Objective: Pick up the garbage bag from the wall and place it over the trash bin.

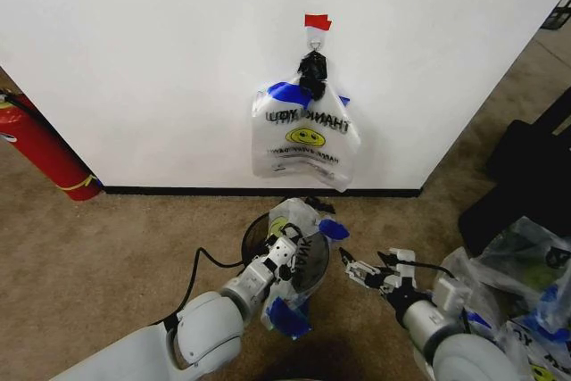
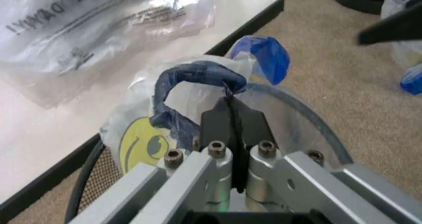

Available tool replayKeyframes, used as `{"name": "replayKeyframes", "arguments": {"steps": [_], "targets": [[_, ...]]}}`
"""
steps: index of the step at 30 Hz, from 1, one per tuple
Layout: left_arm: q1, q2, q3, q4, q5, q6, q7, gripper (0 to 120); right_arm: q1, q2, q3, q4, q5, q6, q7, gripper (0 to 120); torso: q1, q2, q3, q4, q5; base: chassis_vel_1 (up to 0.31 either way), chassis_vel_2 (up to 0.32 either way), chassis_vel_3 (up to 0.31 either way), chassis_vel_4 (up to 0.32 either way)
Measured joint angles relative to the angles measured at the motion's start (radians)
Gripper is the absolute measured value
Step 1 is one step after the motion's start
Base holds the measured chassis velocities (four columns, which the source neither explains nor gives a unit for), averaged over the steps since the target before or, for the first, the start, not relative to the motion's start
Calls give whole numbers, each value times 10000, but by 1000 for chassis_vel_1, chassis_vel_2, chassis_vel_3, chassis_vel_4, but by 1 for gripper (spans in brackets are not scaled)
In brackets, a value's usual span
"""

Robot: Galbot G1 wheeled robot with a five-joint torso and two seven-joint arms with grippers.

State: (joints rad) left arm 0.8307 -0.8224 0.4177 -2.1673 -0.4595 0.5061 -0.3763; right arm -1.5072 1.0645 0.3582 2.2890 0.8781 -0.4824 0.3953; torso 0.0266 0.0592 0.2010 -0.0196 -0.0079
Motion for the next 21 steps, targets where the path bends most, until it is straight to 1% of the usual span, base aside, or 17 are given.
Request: {"name": "replayKeyframes", "arguments": {"steps": [1,2,6,7,9,12,17,19,21], "targets": [[-13,19,19,-14,-34,1,2,0,363,13,-249,-257,7,-154,176,100,0,0,0,3,-2,0,0,0,0],[-13,19,19,-14,-34,1,2,0,363,13,-249,-257,7,-154,176,100,0,0,0,3,-2,0,0,0,0],[29,98,-33,-52,-36,2,-2,0,1141,109,-955,-851,-19,-401,384,100,0,0,0,3,-1,0,0,0,0],[41,140,-53,-56,9,-12,-7,0,1345,161,-1210,-941,-27,-516,444,100,0,0,0,3,0,0,0,0,0],[54,169,-68,-79,13,-13,-9,0,1496,202,-1368,-973,-30,-636,512,100,0,-1,0,3,0,0,0,0,0],[90,250,-135,-212,0,-12,-10,0,2210,389,-1891,-1152,41,-1074,888,100,0,0,-1,3,-1,0,0,0,0],[108,253,-235,-303,-178,18,-56,0,2978,484,-2236,-1471,381,-1427,1342,100,0,-1,-1,3,-2,0,0,0,0],[125,247,-269,-320,-241,33,-85,0,3402,540,-2416,-1636,756,-1706,1744,100,0,0,-1,3,-3,0,0,0,0],[160,247,-336,-324,-253,34,-97,0,3958,692,-2701,-1940,1295,-2134,2499,100,0,0,0,4,-1,0,0,0,0]]}}
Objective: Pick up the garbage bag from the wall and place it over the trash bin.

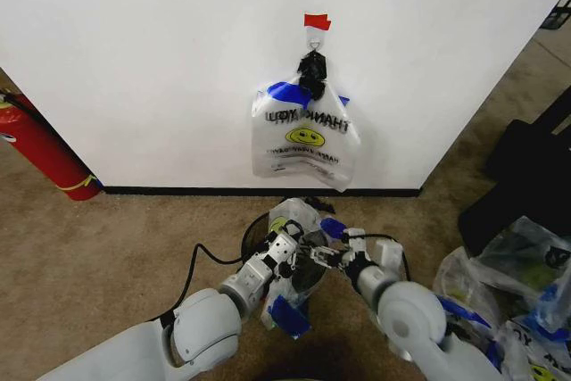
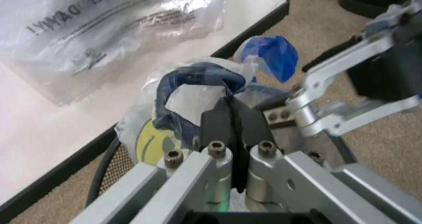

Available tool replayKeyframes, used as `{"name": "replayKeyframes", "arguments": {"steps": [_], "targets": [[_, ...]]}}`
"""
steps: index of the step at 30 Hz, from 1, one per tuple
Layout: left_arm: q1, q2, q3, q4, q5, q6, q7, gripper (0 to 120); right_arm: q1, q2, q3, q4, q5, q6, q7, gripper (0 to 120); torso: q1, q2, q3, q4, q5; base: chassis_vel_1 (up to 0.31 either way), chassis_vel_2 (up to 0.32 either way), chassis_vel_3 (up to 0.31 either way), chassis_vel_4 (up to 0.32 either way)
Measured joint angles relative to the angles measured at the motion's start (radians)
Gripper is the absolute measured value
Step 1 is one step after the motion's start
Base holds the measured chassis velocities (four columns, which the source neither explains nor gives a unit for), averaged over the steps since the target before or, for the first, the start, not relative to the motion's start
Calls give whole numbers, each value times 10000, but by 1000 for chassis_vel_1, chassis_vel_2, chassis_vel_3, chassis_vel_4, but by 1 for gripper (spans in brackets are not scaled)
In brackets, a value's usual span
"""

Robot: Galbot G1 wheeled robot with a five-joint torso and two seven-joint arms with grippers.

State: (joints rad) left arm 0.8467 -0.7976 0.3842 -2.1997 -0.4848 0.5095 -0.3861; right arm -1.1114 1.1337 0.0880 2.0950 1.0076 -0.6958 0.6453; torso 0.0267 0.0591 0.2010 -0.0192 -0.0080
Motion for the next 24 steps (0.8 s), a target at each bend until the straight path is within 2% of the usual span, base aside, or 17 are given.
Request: {"name": "replayKeyframes", "arguments": {"steps": [5,10,12,14,15,17,18,20,24], "targets": [[55,-7,-109,-1,0,-3,0,0,420,184,-281,-415,380,-348,611,99,0,0,0,-1,0,0,0,0,0],[128,-22,-214,-1,2,-14,-1,0,590,299,-430,-707,491,-391,958,87,0,0,0,-1,-1,0,0,0,0],[157,-12,-257,-1,3,-17,-1,0,593,312,-453,-776,533,-391,999,77,-1,0,0,-2,-1,0,0,0,0],[166,-3,-282,-1,4,-17,-1,0,595,329,-456,-805,552,-391,1005,74,-1,0,0,-2,0,0,0,0,0],[171,17,-340,3,1,-20,-1,0,671,418,-503,-953,650,-389,1190,59,-1,0,0,0,0,0,0,0,0],[178,17,-371,11,1,-21,-2,0,699,469,-527,-1000,723,-385,1347,52,-1,0,0,-1,0,0,0,0,0],[188,17,-386,11,1,-21,-3,0,704,481,-532,-1001,749,-383,1406,46,-1,0,0,-1,0,0,0,0,0],[209,17,-404,12,1,-21,-3,0,704,488,-532,-1001,776,-380,1456,43,-1,0,0,-1,0,0,0,0,0],[288,14,-461,24,1,-29,-6,0,698,502,-500,-1001,831,-371,1571,27,-1,0,0,-1,0,0,0,0,0]]}}
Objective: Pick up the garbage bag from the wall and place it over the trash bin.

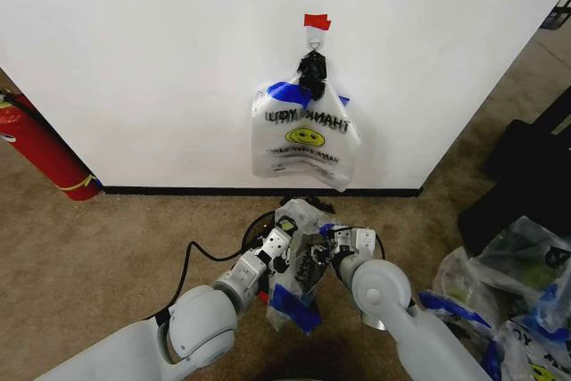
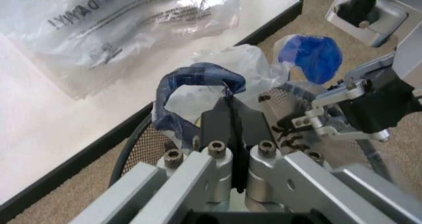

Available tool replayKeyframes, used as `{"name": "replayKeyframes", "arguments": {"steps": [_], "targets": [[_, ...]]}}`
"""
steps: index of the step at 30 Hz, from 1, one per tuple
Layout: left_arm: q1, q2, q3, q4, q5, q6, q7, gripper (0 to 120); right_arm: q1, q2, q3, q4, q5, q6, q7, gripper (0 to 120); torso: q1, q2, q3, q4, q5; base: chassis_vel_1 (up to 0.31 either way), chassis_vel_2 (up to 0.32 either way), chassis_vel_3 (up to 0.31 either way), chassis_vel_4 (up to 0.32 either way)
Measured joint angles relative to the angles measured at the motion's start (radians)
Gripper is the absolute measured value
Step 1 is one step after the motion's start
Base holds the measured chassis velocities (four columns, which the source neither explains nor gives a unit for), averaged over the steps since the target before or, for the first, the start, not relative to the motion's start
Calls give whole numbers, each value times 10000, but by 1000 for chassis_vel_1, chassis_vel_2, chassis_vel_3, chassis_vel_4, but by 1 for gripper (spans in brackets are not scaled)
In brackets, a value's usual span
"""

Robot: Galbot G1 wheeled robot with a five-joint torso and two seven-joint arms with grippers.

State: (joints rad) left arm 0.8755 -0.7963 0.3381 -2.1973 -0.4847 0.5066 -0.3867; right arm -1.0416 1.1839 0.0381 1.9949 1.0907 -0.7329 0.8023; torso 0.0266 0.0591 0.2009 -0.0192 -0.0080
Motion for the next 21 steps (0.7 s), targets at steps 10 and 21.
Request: {"name": "replayKeyframes", "arguments": {"steps": [10,21], "targets": [[18,4,-35,0,7,-18,-4,0,-62,80,27,0,-63,23,18,0,0,0,0,0,0,0,0,0,0],[-4,91,-107,13,30,-145,39,0,-224,330,160,-6,-276,216,-53,0,0,0,-1,0,0,0,0,0,0]]}}
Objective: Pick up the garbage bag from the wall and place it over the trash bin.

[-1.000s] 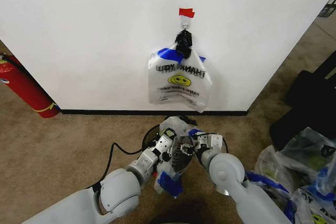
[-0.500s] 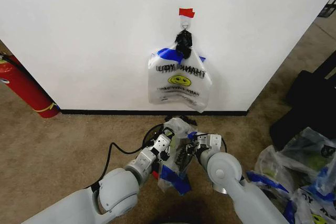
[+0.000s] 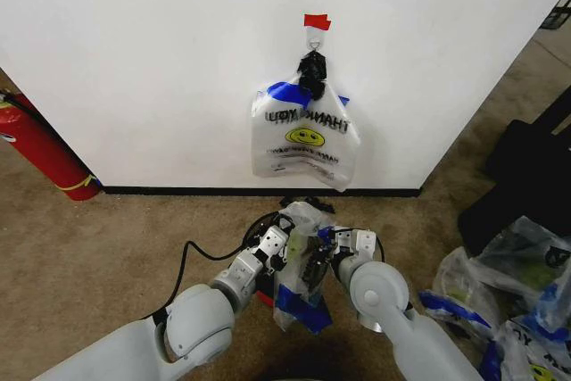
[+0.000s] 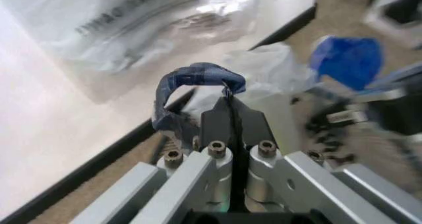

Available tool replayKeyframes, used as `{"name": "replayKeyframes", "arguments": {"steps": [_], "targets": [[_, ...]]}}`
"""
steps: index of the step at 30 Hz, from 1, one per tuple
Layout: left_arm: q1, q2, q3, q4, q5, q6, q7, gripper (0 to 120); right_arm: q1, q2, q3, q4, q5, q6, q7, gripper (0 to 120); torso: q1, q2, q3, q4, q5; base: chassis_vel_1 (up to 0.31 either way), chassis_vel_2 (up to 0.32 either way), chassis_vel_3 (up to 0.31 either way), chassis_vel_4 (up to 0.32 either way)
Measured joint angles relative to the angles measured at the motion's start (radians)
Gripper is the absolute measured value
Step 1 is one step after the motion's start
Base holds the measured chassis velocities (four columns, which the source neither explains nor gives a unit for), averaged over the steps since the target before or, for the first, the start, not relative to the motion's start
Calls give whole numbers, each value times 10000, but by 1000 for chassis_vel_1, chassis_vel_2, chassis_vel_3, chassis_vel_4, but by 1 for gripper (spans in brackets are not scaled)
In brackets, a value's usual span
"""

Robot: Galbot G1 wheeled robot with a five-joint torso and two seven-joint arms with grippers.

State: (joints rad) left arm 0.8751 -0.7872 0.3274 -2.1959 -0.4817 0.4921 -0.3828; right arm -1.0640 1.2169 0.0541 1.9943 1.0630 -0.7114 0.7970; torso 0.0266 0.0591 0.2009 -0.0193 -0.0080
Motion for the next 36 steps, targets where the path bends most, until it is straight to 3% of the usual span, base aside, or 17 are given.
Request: {"name": "replayKeyframes", "arguments": {"steps": [5,9,18,23,36], "targets": [[-20,252,-379,133,-7,-142,34,0,-186,41,304,127,-36,59,-141,0,0,0,0,0,-1,0,0,0,0],[-172,915,-879,693,-9,-449,182,0,-825,10,910,526,-185,63,-697,0,0,0,0,0,0,0,0,0,0],[-267,1348,-1048,1386,-44,-627,319,0,-1657,-112,1399,911,-368,202,-1554,0,0,0,0,2,2,0,0,0,0],[-244,1458,-1098,1766,-126,-678,395,0,-2398,-214,1967,1234,-628,440,-2792,0,0,0,0,-1,-1,0,0,0,0],[30,1871,-1103,1772,-391,-654,377,0,-2950,-217,2492,1671,-639,1103,-3271,0,0,0,0,3,0,0,0,0,0]]}}
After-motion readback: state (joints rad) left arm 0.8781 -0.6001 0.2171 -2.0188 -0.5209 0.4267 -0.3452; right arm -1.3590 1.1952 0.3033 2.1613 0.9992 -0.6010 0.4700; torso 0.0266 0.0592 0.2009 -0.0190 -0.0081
